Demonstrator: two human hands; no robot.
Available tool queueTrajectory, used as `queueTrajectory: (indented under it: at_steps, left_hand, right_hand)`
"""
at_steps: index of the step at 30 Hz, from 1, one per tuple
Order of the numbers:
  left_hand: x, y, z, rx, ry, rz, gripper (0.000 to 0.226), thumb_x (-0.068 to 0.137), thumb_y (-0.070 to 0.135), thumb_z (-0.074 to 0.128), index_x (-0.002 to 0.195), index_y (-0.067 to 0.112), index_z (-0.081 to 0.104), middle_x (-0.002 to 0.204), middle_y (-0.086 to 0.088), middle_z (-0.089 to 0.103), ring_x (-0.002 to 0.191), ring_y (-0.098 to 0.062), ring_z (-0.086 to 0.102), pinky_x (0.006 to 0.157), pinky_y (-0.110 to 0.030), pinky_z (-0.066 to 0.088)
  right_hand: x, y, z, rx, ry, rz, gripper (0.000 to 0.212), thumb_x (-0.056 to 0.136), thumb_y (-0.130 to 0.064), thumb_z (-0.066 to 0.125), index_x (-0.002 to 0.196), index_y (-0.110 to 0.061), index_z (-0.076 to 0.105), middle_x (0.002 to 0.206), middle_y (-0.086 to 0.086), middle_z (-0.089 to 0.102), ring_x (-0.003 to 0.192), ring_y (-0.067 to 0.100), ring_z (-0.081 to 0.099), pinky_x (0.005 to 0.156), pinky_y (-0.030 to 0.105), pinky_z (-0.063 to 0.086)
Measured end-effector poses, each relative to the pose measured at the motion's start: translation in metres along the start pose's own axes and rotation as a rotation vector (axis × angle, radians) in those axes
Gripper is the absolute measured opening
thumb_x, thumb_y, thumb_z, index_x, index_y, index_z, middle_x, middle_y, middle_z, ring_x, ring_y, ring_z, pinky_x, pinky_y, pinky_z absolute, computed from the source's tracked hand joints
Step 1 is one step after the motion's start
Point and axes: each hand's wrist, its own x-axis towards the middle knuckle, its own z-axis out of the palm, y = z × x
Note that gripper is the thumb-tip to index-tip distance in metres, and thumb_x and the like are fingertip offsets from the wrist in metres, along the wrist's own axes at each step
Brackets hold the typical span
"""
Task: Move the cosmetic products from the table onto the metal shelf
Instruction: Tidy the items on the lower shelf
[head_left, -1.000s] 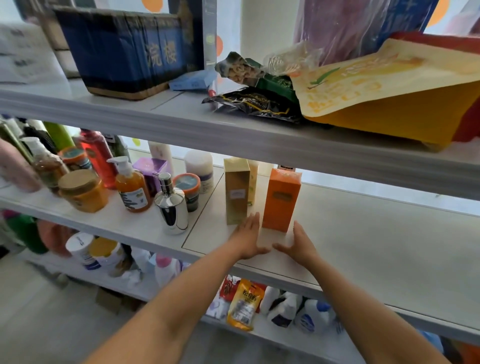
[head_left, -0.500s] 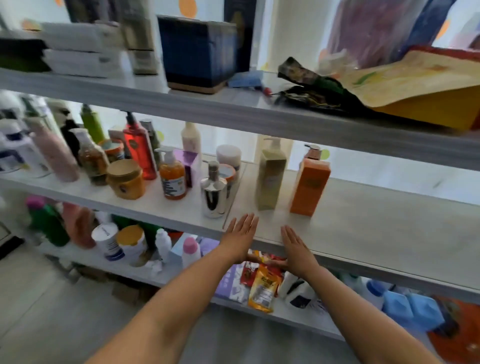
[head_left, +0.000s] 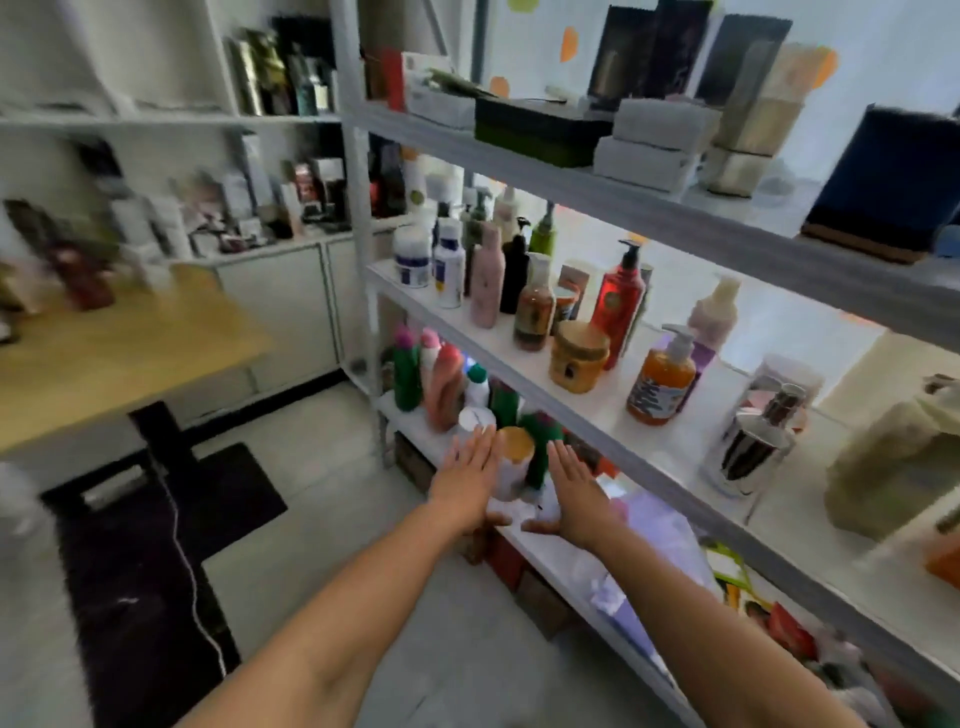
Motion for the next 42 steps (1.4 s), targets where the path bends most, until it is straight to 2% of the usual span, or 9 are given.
queueTrajectory:
  at_steps: [2, 6, 9, 15, 20, 24, 28, 31, 42]
  left_hand:
    - [-0.017, -0.042, -0.003, -0.007, 0.033, -0.097, 0.114, 0.084, 0.057, 0.061, 0.149, 0.008, -0.018, 0.158, -0.008, -0.022, 0.146, -0.026, -0.017, 0.117, -0.043, -0.010]
    - [-0.044, -0.120, -0.006, -0.025, 0.043, -0.305, 0.120, 0.079, 0.060, 0.064, 0.150, 0.009, -0.018, 0.159, -0.007, -0.021, 0.146, -0.024, -0.018, 0.117, -0.042, -0.009]
    - [-0.056, -0.176, -0.009, -0.023, 0.054, -0.436, 0.120, 0.079, 0.061, 0.063, 0.149, 0.009, -0.020, 0.158, -0.007, -0.022, 0.146, -0.024, -0.019, 0.118, -0.043, -0.010]
    - [-0.055, -0.284, -0.034, 0.043, 0.046, -0.661, 0.115, 0.083, 0.061, 0.057, 0.148, 0.008, -0.022, 0.157, -0.008, -0.026, 0.145, -0.023, -0.023, 0.118, -0.043, -0.012]
    - [-0.033, -0.369, -0.066, 0.043, 0.066, -0.800, 0.113, 0.084, 0.059, 0.058, 0.149, 0.008, -0.020, 0.158, -0.009, -0.022, 0.146, -0.025, -0.017, 0.118, -0.045, -0.009]
    - [-0.022, -0.422, -0.071, 0.039, 0.093, -0.881, 0.112, 0.086, 0.056, 0.058, 0.148, 0.008, -0.022, 0.156, -0.008, -0.027, 0.146, -0.025, -0.020, 0.115, -0.042, -0.013]
    - [-0.023, -0.458, -0.062, 0.020, 0.003, -0.928, 0.113, 0.086, 0.060, 0.054, 0.147, 0.007, -0.025, 0.155, -0.011, -0.029, 0.144, -0.027, -0.023, 0.113, -0.043, -0.015]
    - [-0.017, -0.502, -0.068, -0.021, 0.013, -0.961, 0.111, 0.086, 0.059, 0.055, 0.148, 0.008, -0.023, 0.156, -0.010, -0.028, 0.145, -0.026, -0.023, 0.114, -0.044, -0.015]
    - [0.014, -0.712, -0.113, -0.005, 0.088, -0.934, 0.114, 0.084, 0.059, 0.059, 0.149, 0.006, -0.019, 0.159, -0.009, -0.021, 0.146, -0.025, -0.018, 0.117, -0.044, -0.009]
  right_hand:
    - [0.031, -0.038, 0.004, -0.026, -0.016, -0.098, 0.120, 0.074, -0.062, 0.066, 0.150, -0.011, -0.012, 0.158, 0.004, -0.016, 0.147, 0.020, -0.009, 0.118, 0.031, -0.001]
    - [0.091, -0.112, 0.016, -0.042, -0.068, -0.279, 0.120, 0.075, -0.061, 0.065, 0.149, -0.009, -0.013, 0.158, 0.007, -0.016, 0.147, 0.022, -0.009, 0.121, 0.035, 0.003]
    - [0.136, -0.163, 0.028, -0.056, -0.090, -0.422, 0.121, 0.074, -0.062, 0.065, 0.149, -0.007, -0.011, 0.158, 0.009, -0.014, 0.147, 0.021, -0.009, 0.120, 0.031, 0.000]
    - [0.237, -0.263, 0.046, -0.085, -0.127, -0.591, 0.121, 0.075, -0.066, 0.061, 0.149, -0.008, -0.015, 0.157, 0.007, -0.019, 0.146, 0.021, -0.013, 0.119, 0.034, -0.001]
    - [0.319, -0.328, 0.045, -0.094, -0.144, -0.707, 0.120, 0.076, -0.064, 0.062, 0.148, -0.007, -0.016, 0.157, 0.008, -0.019, 0.146, 0.021, -0.014, 0.117, 0.032, -0.002]
    - [0.378, -0.368, 0.047, -0.112, -0.162, -0.751, 0.122, 0.074, -0.064, 0.062, 0.148, -0.008, -0.017, 0.158, 0.006, -0.018, 0.146, 0.020, -0.012, 0.118, 0.033, 0.000]
    - [0.412, -0.405, 0.058, -0.142, -0.224, -0.814, 0.122, 0.075, -0.062, 0.064, 0.148, -0.009, -0.018, 0.157, 0.006, -0.019, 0.146, 0.019, -0.014, 0.118, 0.033, 0.000]
    - [0.444, -0.437, 0.069, -0.152, -0.239, -0.841, 0.121, 0.075, -0.062, 0.063, 0.148, -0.008, -0.017, 0.157, 0.006, -0.020, 0.146, 0.019, -0.014, 0.118, 0.032, 0.000]
    - [0.585, -0.583, 0.086, -0.146, -0.192, -0.812, 0.120, 0.076, -0.064, 0.061, 0.148, -0.007, -0.017, 0.157, 0.006, -0.019, 0.147, 0.020, -0.011, 0.120, 0.033, 0.008]
